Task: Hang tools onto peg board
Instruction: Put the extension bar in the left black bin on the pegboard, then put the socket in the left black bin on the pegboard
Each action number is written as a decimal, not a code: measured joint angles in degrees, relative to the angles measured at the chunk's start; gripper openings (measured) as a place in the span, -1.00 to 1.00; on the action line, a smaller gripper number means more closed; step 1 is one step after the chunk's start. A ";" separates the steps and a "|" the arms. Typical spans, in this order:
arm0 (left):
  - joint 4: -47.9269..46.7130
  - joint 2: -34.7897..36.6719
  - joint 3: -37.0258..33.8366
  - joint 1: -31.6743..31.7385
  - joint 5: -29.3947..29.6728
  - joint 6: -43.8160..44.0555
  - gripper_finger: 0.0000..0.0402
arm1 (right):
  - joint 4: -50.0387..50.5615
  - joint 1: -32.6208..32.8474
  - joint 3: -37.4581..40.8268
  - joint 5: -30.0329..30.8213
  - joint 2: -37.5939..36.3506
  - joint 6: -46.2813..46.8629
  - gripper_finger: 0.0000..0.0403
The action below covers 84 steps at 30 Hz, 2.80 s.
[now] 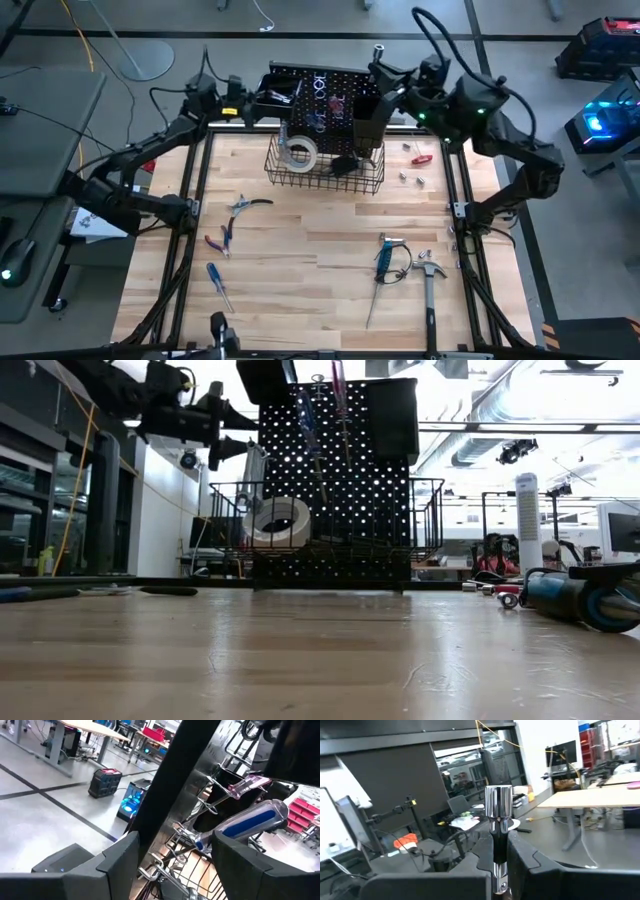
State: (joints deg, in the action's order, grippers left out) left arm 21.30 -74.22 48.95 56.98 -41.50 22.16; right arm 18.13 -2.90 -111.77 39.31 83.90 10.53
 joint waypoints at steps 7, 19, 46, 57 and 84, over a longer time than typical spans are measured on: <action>0.14 -0.70 0.00 -0.06 3.04 -0.18 0.16 | -9.52 -6.52 0.07 -15.32 7.71 8.33 -0.95; 0.88 -0.67 0.00 -0.92 3.44 0.78 0.16 | -23.93 -10.40 0.11 -23.38 21.54 12.60 -0.95; 1.25 -0.65 0.00 -1.19 3.39 0.21 0.16 | -16.26 -8.89 0.06 -21.36 13.35 -0.29 0.26; 0.97 -0.65 0.00 -1.19 3.37 0.19 0.16 | 50.49 7.61 -0.02 8.11 0.55 35.19 0.26; 1.12 -0.63 0.00 -1.15 3.31 1.76 0.16 | 47.89 9.20 59.98 -37.89 2.30 79.70 0.26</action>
State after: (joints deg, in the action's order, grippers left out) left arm 22.41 -74.85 48.95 55.83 -38.20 23.91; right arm 66.02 6.30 -51.79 1.42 86.19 90.22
